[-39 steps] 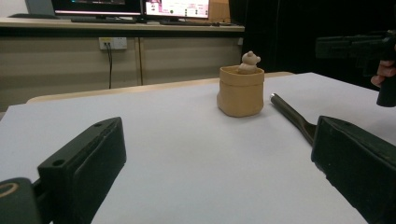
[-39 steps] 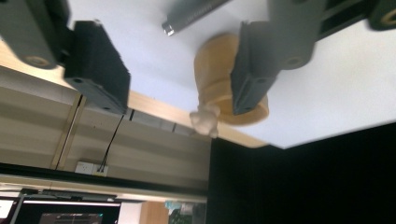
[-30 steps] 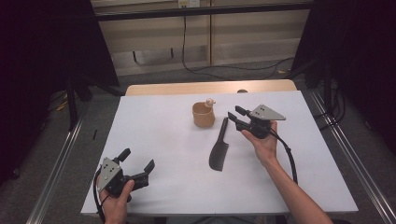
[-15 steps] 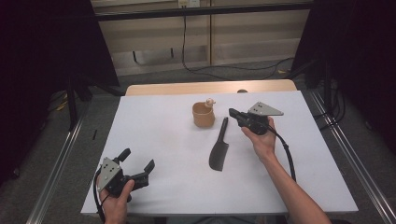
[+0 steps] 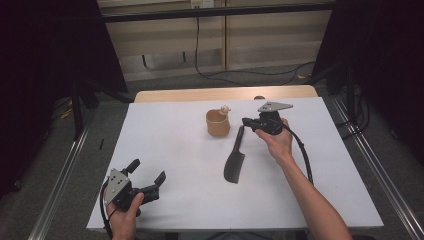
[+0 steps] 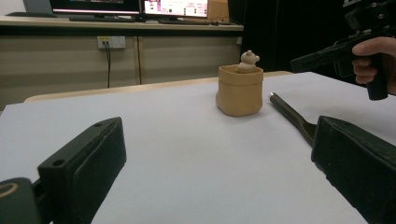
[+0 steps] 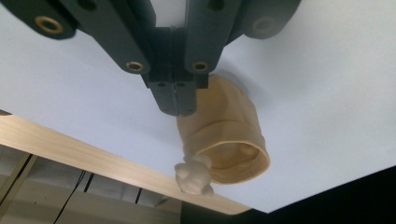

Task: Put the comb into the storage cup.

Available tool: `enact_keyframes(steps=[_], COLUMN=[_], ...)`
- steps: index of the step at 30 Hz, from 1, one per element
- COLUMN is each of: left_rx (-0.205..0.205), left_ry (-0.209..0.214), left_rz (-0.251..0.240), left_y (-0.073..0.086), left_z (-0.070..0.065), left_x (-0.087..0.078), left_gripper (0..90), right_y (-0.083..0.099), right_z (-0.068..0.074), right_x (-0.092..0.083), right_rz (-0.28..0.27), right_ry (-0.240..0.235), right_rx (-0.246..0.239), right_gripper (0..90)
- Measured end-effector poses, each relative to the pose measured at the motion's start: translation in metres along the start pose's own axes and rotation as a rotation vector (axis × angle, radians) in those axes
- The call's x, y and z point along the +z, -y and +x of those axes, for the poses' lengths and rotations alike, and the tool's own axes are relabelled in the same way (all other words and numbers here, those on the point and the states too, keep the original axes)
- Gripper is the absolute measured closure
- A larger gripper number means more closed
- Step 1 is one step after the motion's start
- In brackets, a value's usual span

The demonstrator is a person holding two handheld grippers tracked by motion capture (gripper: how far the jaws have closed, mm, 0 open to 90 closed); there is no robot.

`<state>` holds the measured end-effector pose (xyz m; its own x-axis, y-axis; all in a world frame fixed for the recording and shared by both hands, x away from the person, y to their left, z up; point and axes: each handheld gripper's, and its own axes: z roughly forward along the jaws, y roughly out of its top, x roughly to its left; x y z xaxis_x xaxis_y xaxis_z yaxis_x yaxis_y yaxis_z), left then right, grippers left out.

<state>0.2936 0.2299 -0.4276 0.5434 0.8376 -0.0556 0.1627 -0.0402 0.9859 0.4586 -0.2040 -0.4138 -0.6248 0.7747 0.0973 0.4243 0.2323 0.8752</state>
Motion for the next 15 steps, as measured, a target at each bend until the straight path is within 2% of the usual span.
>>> enact_keyframes(steps=[1,5,10,15], left_rx=[0.000,-0.002,0.001,-0.001], left_ry=[0.000,0.002,0.002,0.007], left_rz=[0.000,0.003,0.003,0.003], left_y=[0.000,0.000,0.000,0.000], left_z=[0.000,0.000,0.000,0.000], left_x=[0.000,0.001,0.000,0.001], left_gripper=[3.2,3.2,3.2,3.2], right_y=[-0.003,-0.004,-0.003,-0.005], right_z=[-0.004,-0.004,-0.005,-0.007], right_x=[0.004,0.013,0.023,0.031], right_rz=[0.038,0.110,0.172,0.209], right_ry=[-0.012,-0.040,-0.038,-0.039], right_rx=[0.009,0.006,0.001,-0.009], right_gripper=[90.0,90.0,90.0,90.0])
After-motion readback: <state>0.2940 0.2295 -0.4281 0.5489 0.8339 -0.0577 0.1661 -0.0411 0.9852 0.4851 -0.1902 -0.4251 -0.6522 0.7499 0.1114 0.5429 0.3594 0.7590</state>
